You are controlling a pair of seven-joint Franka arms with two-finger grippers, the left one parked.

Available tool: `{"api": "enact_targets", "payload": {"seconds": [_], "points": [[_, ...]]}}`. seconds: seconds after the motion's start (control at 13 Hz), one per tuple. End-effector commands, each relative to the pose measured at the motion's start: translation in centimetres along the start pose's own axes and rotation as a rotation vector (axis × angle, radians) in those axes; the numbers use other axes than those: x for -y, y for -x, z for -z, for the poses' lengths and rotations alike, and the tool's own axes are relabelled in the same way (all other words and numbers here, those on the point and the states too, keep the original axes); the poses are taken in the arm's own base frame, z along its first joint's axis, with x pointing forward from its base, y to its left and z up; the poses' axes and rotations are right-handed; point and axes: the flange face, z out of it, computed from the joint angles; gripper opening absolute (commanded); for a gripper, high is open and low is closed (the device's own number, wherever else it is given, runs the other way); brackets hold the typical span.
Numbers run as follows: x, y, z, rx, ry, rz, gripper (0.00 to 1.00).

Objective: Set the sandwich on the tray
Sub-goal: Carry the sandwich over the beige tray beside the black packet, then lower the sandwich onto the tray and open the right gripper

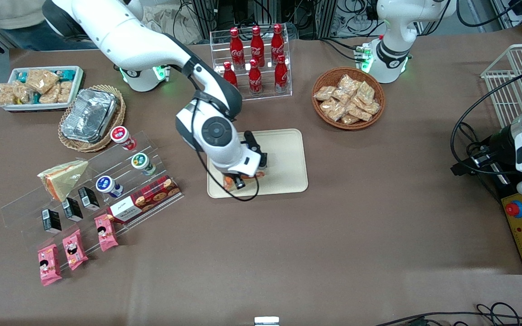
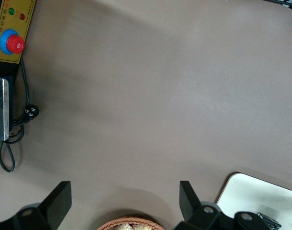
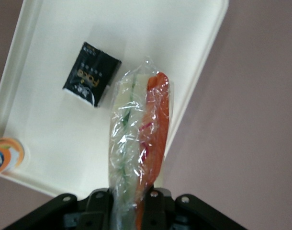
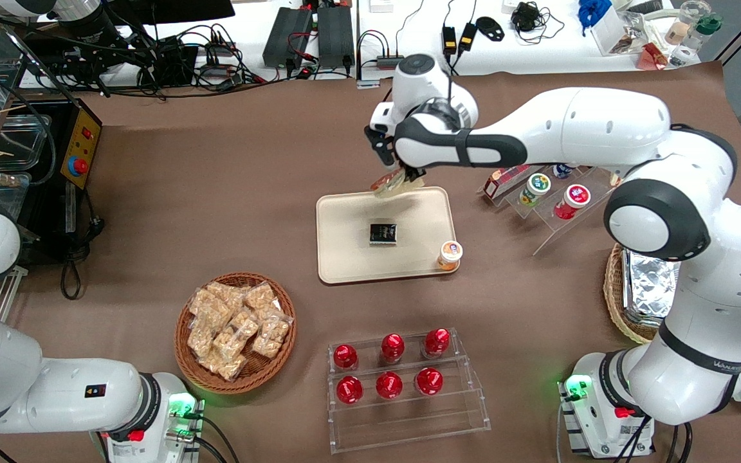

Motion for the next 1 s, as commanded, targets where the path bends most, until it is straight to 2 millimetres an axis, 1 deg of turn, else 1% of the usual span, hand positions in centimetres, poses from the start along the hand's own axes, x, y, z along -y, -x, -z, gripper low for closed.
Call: {"api": "enact_targets", "payload": {"seconds": [0.0,0.08,0.15,0.23,0.31,0.38,0.62,0.85,0.92], "points": [[-0.3,-1.5,-1.6,0.063,0.038,-0.009,0.09],[0.3,-3.2,-2.4,0.102,0.047,-0.023,0.09],[0.8,-4.2,-3.4,0.136,0.052,-0.038,0.09],[1.1,-4.6,-4.8,0.152,0.040,-0.059,0.10],[1.3,-5.1,-5.4,0.154,0.033,-0.065,0.10],[1.5,-5.5,-5.7,0.155,0.029,-0.071,0.10],[1.8,-5.4,-6.2,0.161,0.017,-0.111,0.10],[2.4,-5.6,-7.1,0.173,0.007,-0.225,0.11],[2.9,-6.8,-7.4,0.177,0.006,-0.234,0.13]]}}
